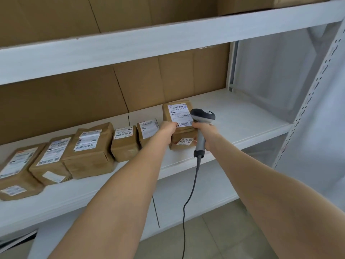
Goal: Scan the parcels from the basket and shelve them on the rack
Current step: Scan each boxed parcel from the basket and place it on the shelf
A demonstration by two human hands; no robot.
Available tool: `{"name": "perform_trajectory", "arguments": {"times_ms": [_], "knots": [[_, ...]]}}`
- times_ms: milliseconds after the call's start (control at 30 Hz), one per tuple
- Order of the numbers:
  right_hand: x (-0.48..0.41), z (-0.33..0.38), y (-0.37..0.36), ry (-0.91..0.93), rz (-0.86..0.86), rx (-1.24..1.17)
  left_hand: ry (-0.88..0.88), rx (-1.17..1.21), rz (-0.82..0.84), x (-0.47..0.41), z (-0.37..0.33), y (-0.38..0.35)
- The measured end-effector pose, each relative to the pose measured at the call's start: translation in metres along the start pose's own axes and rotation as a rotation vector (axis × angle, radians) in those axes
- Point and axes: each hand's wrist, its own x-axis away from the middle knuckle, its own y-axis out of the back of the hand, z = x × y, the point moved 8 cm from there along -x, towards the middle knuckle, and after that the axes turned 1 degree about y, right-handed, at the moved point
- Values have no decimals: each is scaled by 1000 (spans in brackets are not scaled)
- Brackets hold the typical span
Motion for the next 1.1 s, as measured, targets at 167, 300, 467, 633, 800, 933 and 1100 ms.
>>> {"name": "perform_trajectory", "arguments": {"times_ms": [167, 300, 467, 633, 800, 933, 1100], "knots": [[-19, -1, -19, -7, 44, 53, -25, -116, -143, -19, -7, 18], [-30, -3, -24, -11, 42, 57, -27, -167, -169, -29, -8, 21], [-35, -4, -27, -28, 52, 71, -17, -190, -164, -36, -4, 21], [-38, -7, -30, -24, 60, 76, -22, -251, -145, -36, -6, 20], [-35, -5, -23, -10, 31, 84, -93, -369, -186, -34, -15, 26], [-24, -2, -7, -11, -6, 60, -204, -494, -305, -22, -36, 34], [1, -2, 21, -14, -79, -38, -365, -576, -252, -3, -53, 7]]}}
